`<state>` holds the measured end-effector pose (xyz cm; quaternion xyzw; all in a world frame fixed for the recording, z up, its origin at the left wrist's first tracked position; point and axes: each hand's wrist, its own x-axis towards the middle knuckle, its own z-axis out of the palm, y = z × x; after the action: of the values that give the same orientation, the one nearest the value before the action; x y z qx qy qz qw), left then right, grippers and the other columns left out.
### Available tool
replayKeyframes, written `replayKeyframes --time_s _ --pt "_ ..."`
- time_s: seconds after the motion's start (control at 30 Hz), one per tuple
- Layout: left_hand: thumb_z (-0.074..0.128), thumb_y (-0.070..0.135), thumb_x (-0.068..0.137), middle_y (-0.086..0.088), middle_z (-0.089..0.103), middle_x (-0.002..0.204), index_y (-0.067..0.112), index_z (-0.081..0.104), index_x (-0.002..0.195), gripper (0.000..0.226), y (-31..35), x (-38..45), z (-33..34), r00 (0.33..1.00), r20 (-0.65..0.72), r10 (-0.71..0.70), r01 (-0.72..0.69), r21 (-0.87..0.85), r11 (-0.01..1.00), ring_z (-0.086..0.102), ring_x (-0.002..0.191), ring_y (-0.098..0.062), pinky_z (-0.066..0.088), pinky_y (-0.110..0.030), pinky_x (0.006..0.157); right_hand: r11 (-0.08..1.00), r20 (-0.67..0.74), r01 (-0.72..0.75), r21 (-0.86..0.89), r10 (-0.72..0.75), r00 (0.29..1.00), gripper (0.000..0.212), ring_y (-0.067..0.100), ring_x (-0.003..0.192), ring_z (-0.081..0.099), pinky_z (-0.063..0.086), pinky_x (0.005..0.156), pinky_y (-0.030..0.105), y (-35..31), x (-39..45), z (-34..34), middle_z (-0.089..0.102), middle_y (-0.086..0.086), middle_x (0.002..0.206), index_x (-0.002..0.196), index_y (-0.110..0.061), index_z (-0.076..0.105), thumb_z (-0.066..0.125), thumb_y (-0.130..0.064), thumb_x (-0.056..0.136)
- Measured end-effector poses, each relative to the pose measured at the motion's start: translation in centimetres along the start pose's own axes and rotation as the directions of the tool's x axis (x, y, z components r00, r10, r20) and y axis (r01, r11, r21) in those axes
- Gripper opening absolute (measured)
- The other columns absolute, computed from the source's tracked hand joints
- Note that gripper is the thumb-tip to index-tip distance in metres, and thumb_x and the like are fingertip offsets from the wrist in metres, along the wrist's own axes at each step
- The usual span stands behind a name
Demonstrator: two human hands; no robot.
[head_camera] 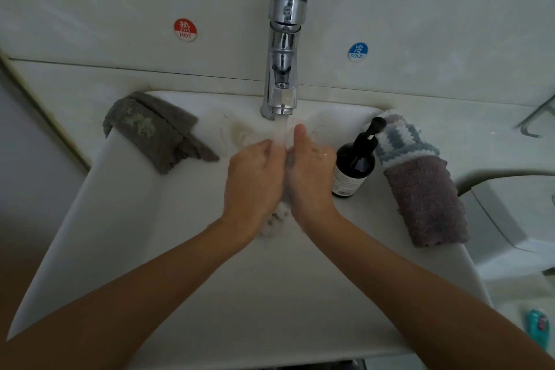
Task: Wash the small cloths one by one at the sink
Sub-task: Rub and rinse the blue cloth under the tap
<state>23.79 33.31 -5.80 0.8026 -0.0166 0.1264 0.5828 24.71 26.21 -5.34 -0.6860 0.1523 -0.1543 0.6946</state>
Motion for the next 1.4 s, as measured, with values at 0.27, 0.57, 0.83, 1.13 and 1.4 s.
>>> replayKeyframes --time_s 0.27,0.57,0.83,1.13,1.4 --pt "0.046 0.023 0.101 0.005 0.045 0.062 0.019 0.045 0.068 0.033 -0.3 0.2 0.0 0.99 -0.134 -0.039 0.014 -0.184 0.983 0.045 0.052 0.0 0.037 -0.011 0.051 0.995 0.103 -0.08 0.054 0.074 0.992 0.022 0.006 0.072 0.058 0.051 0.073 0.03 0.1 -0.3 0.1 0.06 -0.006 0.079 0.083 -0.02 0.054 0.053 -0.035 0.099" --pt "0.039 0.031 0.103 0.015 0.056 0.084 0.022 0.045 0.102 0.011 -0.3 0.2 -0.2 0.989 -0.13 -0.077 0.059 -0.141 0.988 0.057 0.071 0.01 0.05 -0.023 0.067 0.984 0.221 -0.177 -0.003 0.173 0.96 0.032 0.022 0.094 0.067 0.059 0.07 0.044 0.2 -1.0 -0.2 0.065 0.001 0.103 0.108 -0.026 0.052 0.059 -0.053 0.09" --pt "0.049 0.027 0.099 0.01 0.053 0.077 0.02 0.046 0.095 0.009 0.0 0.2 -0.4 0.988 -0.138 -0.063 0.039 -0.172 0.984 0.055 0.065 0.009 0.045 -0.012 0.06 0.992 0.132 -0.087 -0.097 0.099 0.986 0.035 0.026 0.084 0.069 0.058 0.079 0.048 0.1 -0.6 0.3 0.07 0.011 0.089 0.091 -0.012 0.064 0.057 -0.046 0.093" --pt "0.05 0.031 0.099 0.0 0.046 0.056 0.014 0.045 0.061 0.042 -0.2 0.4 0.1 0.98 -0.137 -0.143 0.103 -0.266 0.958 0.044 0.048 -0.004 0.038 -0.016 0.047 0.967 0.147 -0.254 0.025 0.247 0.958 0.049 0.022 0.071 0.067 0.057 0.072 0.038 -0.4 -0.8 -0.4 0.071 0.023 0.091 0.095 0.006 0.067 0.059 -0.043 0.093" --pt "0.046 0.033 0.101 0.005 0.06 0.074 0.02 0.053 0.08 0.025 -0.7 0.8 -0.7 0.98 -0.138 -0.144 0.106 -0.251 0.962 0.061 0.063 0.0 0.049 -0.016 0.056 0.997 0.283 -0.083 -0.003 0.081 0.956 0.029 0.018 0.091 0.069 0.056 0.063 0.029 0.1 -1.4 0.0 0.067 -0.002 0.1 0.11 -0.025 0.056 0.059 -0.049 0.092"
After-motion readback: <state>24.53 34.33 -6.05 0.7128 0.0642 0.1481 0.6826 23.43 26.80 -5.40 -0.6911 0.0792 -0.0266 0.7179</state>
